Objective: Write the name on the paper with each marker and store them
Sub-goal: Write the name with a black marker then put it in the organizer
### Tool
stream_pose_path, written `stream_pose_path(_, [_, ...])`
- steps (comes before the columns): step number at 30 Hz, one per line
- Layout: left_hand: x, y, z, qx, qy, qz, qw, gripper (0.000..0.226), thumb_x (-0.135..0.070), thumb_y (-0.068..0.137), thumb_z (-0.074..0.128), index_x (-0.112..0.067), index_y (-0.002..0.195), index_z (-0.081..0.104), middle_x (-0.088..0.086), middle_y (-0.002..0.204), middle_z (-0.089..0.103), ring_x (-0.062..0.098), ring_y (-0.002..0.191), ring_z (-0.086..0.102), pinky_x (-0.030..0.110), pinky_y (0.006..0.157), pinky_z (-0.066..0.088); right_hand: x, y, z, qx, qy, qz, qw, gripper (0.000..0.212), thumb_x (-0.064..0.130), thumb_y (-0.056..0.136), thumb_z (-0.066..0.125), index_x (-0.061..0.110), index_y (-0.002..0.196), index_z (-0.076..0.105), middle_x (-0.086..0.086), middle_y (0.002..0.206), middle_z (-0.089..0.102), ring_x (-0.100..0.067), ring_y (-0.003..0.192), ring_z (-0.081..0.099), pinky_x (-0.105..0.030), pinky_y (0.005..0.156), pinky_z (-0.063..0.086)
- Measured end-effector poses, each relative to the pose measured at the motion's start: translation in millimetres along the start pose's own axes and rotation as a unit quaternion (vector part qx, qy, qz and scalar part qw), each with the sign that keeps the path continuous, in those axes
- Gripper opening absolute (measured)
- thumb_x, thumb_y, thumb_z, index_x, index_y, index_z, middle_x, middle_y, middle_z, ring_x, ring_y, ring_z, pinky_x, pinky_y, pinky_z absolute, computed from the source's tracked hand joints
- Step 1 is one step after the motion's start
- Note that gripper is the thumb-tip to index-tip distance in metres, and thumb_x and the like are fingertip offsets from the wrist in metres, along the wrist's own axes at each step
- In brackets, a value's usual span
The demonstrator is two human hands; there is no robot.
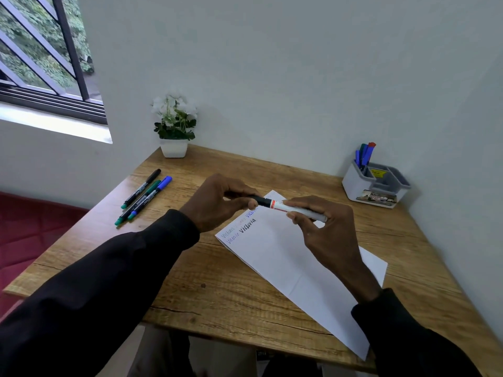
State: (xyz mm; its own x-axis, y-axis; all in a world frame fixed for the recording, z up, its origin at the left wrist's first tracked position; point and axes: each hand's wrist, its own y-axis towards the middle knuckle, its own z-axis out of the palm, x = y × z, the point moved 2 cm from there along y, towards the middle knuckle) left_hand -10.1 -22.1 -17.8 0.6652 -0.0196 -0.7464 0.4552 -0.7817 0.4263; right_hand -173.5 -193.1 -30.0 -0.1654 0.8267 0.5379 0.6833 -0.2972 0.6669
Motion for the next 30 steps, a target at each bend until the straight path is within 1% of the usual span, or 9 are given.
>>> stream_pose_path(4, [-4.4,5.0,4.6,-0.038,0.001,0.02,0.999,0.02,-0.004,0.086,0.068,-0.013,0.101,0.077,-0.006,0.084,0.072,0.009,0.08,0.064,0.011,0.072,0.045,0.9,0.1,2.4,-0.048,-0.009,0.005,0.999,0.038,0.001,0.081,0.085,0.022,0.112,0.075,0.007,0.107,0.076,0.01,0.09,0.071,-0.01,0.082,0.057])
stream_pose_path(7, [-7.0,9.6,10.6,-0.052,-0.003,0.036,0.998,0.019,0.001,0.085,0.068,-0.007,0.1,0.077,0.003,0.085,0.073,0.015,0.079,0.064,0.017,0.072,0.048,0.2,-1.0,4.3,-0.065,-0.013,0.027,0.997,0.029,0.001,0.083,0.084,0.013,0.109,0.08,-0.004,0.103,0.081,0.003,0.08,0.071,-0.008,0.073,0.056])
stream_pose_path(10, [-9.5,13.5,12.9,-0.05,0.009,0.058,0.997,0.015,-0.003,0.086,0.068,-0.01,0.096,0.077,0.003,0.082,0.071,0.02,0.077,0.063,0.031,0.072,0.051,-0.3,-1.7,0.3,-0.058,0.022,0.035,0.997,0.027,0.0,0.085,0.082,0.016,0.107,0.079,0.011,0.094,0.078,0.002,0.072,0.071,-0.008,0.066,0.053])
stream_pose_path(13, [-18.5,29.8,14.0,-0.018,0.035,0.074,0.996,0.012,-0.011,0.086,0.071,-0.013,0.095,0.077,-0.001,0.082,0.072,0.016,0.076,0.064,0.034,0.071,0.051,-11.0,4.8,-6.8,0.001,-0.013,0.033,0.999,0.026,0.011,0.087,0.084,0.019,0.111,0.077,0.017,0.098,0.074,-0.004,0.079,0.073,-0.021,0.068,0.06])
stream_pose_path(16, [-31.4,56.1,24.6,-0.026,-0.016,0.06,0.998,0.013,-0.015,0.086,0.073,-0.015,0.098,0.077,-0.002,0.089,0.074,0.015,0.082,0.067,0.03,0.076,0.054,-26.9,17.2,-13.8,0.044,-0.103,0.065,0.992,0.033,0.025,0.09,0.081,0.019,0.121,0.069,0.01,0.103,0.074,-0.01,0.087,0.072,-0.031,0.075,0.059])
stream_pose_path(19, [-34.2,77.9,38.8,-0.04,-0.048,0.04,0.997,0.019,-0.019,0.087,0.072,-0.016,0.106,0.075,-0.005,0.093,0.074,0.007,0.086,0.068,0.019,0.075,0.053,-35.8,35.7,-26.8,0.021,-0.089,0.063,0.994,0.048,0.012,0.094,0.074,0.024,0.137,0.057,0.007,0.09,0.071,-0.006,0.079,0.068,-0.015,0.066,0.052])
stream_pose_path(23, [-22.3,90.5,45.9,-0.043,-0.057,0.001,0.997,0.022,-0.025,0.088,0.07,-0.015,0.108,0.074,-0.005,0.093,0.076,0.001,0.086,0.069,0.007,0.075,0.048,-70.5,64.0,-66.9,-0.055,-0.081,0.103,0.99,0.082,-0.004,0.09,0.067,0.029,0.158,0.036,0.006,0.083,0.064,-0.006,0.075,0.064,-0.014,0.066,0.051])
stream_pose_path(27, [-13.4,93.6,44.5,-0.05,-0.066,-0.01,0.996,0.019,-0.019,0.088,0.07,-0.011,0.105,0.075,0.0,0.091,0.077,0.002,0.084,0.071,0.006,0.074,0.049,-109.8,96.1,-116.7,-0.163,-0.08,0.149,0.972,0.078,0.0,0.088,0.073,0.029,0.153,0.04,-0.003,0.091,0.07,0.002,0.074,0.068,-0.02,0.067,0.057])
stream_pose_path(30, [-8.3,95.3,41.3,-0.065,-0.051,-0.011,0.996,0.016,-0.017,0.088,0.07,-0.013,0.102,0.076,-0.005,0.087,0.077,0.004,0.082,0.071,0.008,0.074,0.051,-132.1,120.4,-137.0,-0.178,-0.081,0.156,0.968,0.074,-0.001,0.088,0.076,0.026,0.147,0.042,-0.009,0.099,0.068,-0.003,0.079,0.07,-0.018,0.065,0.058])
